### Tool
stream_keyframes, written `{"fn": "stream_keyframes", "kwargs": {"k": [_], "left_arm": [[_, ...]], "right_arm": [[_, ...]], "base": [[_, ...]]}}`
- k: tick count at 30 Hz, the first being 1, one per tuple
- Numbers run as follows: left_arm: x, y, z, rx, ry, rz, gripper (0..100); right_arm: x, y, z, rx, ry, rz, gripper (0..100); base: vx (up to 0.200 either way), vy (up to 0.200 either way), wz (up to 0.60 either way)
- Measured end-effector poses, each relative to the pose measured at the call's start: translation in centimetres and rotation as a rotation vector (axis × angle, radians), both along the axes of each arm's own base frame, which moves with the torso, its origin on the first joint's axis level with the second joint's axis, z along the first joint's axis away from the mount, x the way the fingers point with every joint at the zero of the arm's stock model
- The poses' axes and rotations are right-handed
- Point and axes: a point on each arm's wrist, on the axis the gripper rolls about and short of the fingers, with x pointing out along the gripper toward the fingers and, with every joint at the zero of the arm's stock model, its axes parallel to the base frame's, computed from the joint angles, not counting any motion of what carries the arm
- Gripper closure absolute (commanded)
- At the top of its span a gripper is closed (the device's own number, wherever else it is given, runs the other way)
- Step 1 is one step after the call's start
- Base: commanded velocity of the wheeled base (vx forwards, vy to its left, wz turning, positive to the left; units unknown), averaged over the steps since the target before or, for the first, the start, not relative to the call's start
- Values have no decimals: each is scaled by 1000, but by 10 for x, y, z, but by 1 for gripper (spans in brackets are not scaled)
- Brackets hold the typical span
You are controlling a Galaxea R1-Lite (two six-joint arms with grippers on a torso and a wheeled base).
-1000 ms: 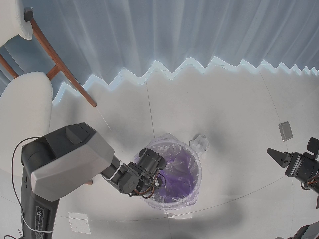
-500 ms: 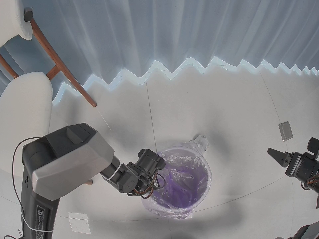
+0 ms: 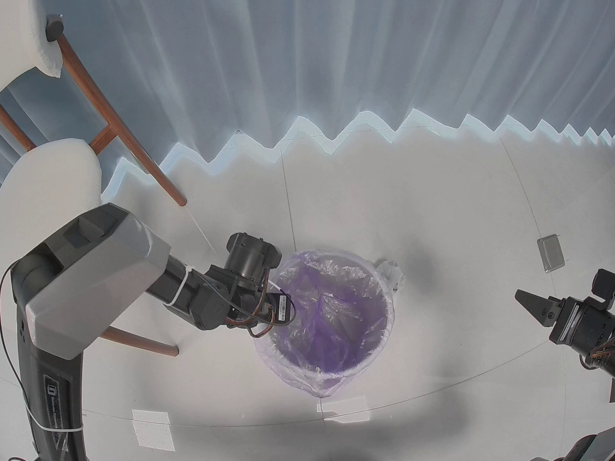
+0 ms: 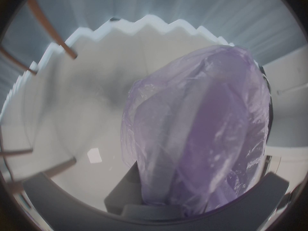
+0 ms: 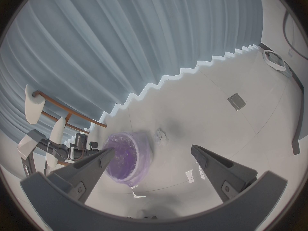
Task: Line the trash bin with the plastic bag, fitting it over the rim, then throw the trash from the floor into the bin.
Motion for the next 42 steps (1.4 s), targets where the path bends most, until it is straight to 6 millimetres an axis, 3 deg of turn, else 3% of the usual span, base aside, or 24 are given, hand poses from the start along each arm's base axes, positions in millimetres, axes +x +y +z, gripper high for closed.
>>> {"fn": "stream_keyframes", "kwargs": {"k": [8, 14, 19, 27, 28, 34, 42], "left_arm": [[29, 14, 27, 66, -169, -283, 100], [52, 34, 32, 133, -258, -402, 100], [67, 47, 33, 159, -273, -427, 100], [71, 49, 32, 174, -264, -421, 100], [71, 49, 32, 173, -265, -421, 0], [71, 48, 38, 164, -278, -413, 0], [63, 50, 73, 138, -344, -398, 0]], "right_arm": [[-3, -1, -2, 1, 0, 0, 0], [-7, -2, -5, 4, 4, -2, 0], [-9, -2, -6, 9, 3, -4, 0], [-10, -2, -6, 10, 2, -4, 0], [-10, -2, -6, 9, 4, -4, 0], [-11, -3, -9, 7, 13, -3, 0], [-12, -3, -11, 5, 22, -3, 0]], "base": [[0, 0, 0], [0, 0, 0], [0, 0, 0], [0, 0, 0], [0, 0, 0], [0, 0, 0], [0, 0, 0]]}}
